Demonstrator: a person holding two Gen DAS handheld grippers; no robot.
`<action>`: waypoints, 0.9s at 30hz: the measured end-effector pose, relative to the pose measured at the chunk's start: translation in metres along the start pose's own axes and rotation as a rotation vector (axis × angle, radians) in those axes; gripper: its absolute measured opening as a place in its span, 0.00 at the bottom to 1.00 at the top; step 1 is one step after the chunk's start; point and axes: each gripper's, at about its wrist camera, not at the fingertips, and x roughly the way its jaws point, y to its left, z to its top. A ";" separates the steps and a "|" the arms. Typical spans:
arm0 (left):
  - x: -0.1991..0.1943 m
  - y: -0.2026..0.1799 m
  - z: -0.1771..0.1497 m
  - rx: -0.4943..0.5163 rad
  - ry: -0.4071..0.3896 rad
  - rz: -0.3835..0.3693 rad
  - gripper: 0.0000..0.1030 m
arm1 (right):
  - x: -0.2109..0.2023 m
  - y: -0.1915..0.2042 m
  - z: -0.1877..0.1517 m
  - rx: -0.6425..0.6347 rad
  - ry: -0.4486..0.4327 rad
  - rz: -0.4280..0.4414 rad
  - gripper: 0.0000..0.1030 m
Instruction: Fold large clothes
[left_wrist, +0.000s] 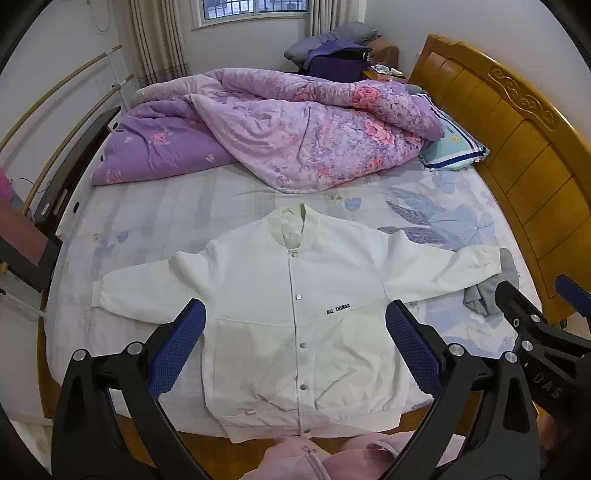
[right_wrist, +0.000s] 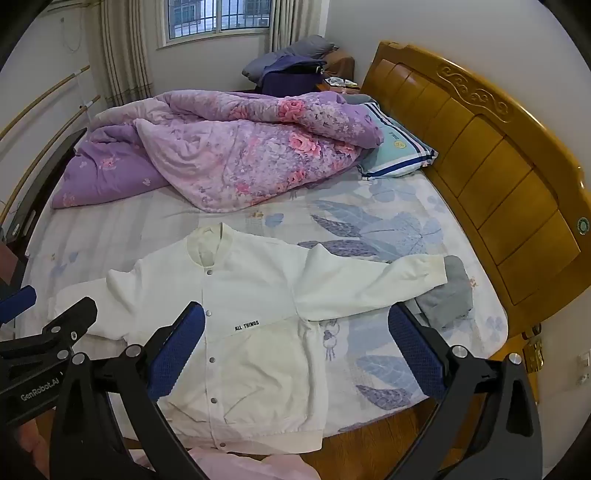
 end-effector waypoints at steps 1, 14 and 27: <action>0.000 0.001 0.000 -0.006 -0.003 -0.007 0.95 | 0.000 -0.001 0.000 0.003 0.002 0.002 0.93; 0.002 -0.009 0.000 0.006 0.008 -0.013 0.95 | 0.009 -0.004 -0.001 0.004 0.030 0.042 0.93; 0.002 -0.012 -0.002 0.003 0.015 -0.014 0.95 | 0.008 -0.002 -0.002 -0.002 0.032 0.060 0.93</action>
